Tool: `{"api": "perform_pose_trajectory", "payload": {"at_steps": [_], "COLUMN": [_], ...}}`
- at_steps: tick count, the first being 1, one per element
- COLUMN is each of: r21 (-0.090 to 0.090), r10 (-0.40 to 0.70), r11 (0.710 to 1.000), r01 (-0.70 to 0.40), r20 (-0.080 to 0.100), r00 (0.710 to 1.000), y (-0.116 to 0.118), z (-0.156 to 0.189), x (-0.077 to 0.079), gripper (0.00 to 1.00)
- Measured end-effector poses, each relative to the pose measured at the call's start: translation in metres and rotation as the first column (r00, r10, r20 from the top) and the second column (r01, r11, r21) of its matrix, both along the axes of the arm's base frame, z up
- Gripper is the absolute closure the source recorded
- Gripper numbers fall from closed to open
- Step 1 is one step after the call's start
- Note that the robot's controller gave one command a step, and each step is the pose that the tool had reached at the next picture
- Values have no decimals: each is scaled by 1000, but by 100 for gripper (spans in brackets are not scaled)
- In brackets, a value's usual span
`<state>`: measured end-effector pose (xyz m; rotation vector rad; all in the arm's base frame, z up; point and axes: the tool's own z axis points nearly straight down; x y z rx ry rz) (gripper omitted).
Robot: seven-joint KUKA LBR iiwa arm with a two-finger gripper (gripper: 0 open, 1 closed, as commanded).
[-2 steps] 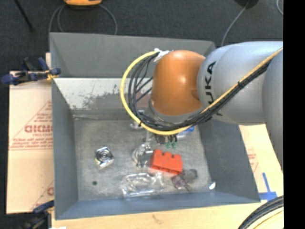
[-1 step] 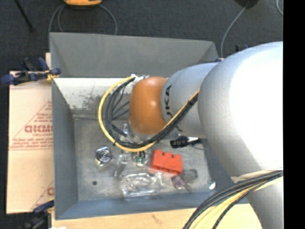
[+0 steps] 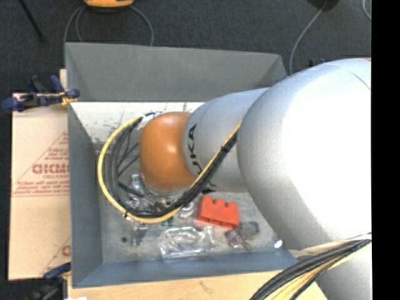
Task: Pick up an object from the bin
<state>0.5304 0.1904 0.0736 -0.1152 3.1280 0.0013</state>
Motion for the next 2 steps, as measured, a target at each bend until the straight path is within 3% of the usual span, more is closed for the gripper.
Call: {"api": "perform_pose_trajectory", "payload": {"at_steps": [1, 2], "r21": [3, -4], "r10": [69, 158], "r11": [998, 987], "r01": [-69, -158], "r20": [4, -11], "r00": [998, 987], "y": [-68, -203], "z": [1, 6], "x": [25, -27], "gripper": [0, 0]}}
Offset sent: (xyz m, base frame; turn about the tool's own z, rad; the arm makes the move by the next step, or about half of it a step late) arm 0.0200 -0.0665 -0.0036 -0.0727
